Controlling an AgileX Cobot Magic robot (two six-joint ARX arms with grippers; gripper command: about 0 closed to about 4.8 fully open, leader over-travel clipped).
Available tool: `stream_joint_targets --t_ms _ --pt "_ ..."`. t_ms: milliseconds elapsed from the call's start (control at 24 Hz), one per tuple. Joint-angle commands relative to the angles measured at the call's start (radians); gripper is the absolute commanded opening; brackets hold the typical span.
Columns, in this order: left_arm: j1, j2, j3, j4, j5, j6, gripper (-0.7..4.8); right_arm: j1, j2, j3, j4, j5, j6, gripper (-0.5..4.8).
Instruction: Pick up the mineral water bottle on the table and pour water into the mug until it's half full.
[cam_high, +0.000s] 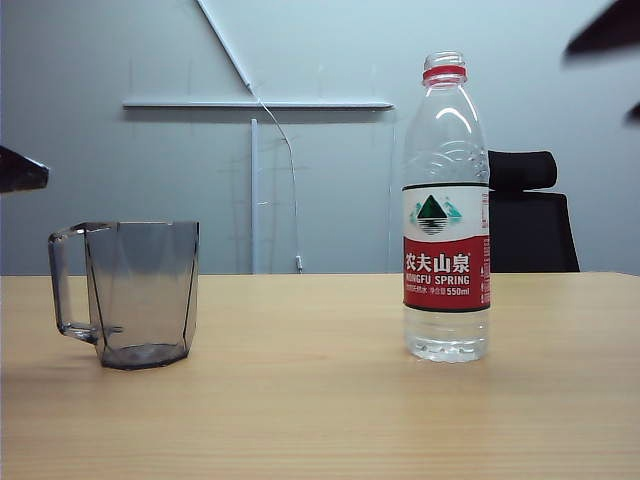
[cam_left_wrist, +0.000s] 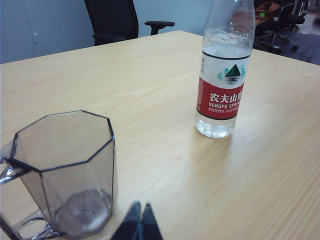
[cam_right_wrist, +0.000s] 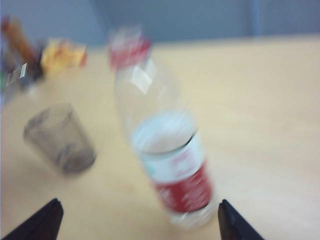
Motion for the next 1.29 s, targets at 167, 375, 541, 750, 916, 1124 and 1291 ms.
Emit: stream_joint_targets --t_ms 167,375,541,750,916,1124,1291 --pt "0.0 -0.001 0.002 0.01 0.004 -0.003 -0.02 0.179 0.29 0.006 0.306 0.195 -0.143 4.79" --pt "0.0 -0.001 0.002 0.01 0.004 -0.003 -0.02 0.216 0.582 0.007 0.603 0.262 -0.15 4.79" --pt "0.0 -0.001 0.002 0.01 0.004 -0.003 -0.02 0.214 0.734 0.007 0.763 0.286 -0.149 4.79" --pt "0.0 -0.001 0.002 0.01 0.004 -0.003 -0.02 0.213 0.94 0.007 0.97 0.315 -0.148 4.79" --pt "0.0 -0.001 0.002 0.01 0.004 -0.003 -0.02 0.208 1.044 0.007 1.104 0.323 -0.144 4.79" --pt "0.0 -0.001 0.002 0.009 0.004 -0.003 -0.02 0.207 1.216 0.007 1.332 0.33 -0.136 4.79" --pt "0.0 -0.001 0.002 0.01 0.004 -0.003 -0.02 0.207 1.294 0.008 1.41 0.329 -0.116 4.79"
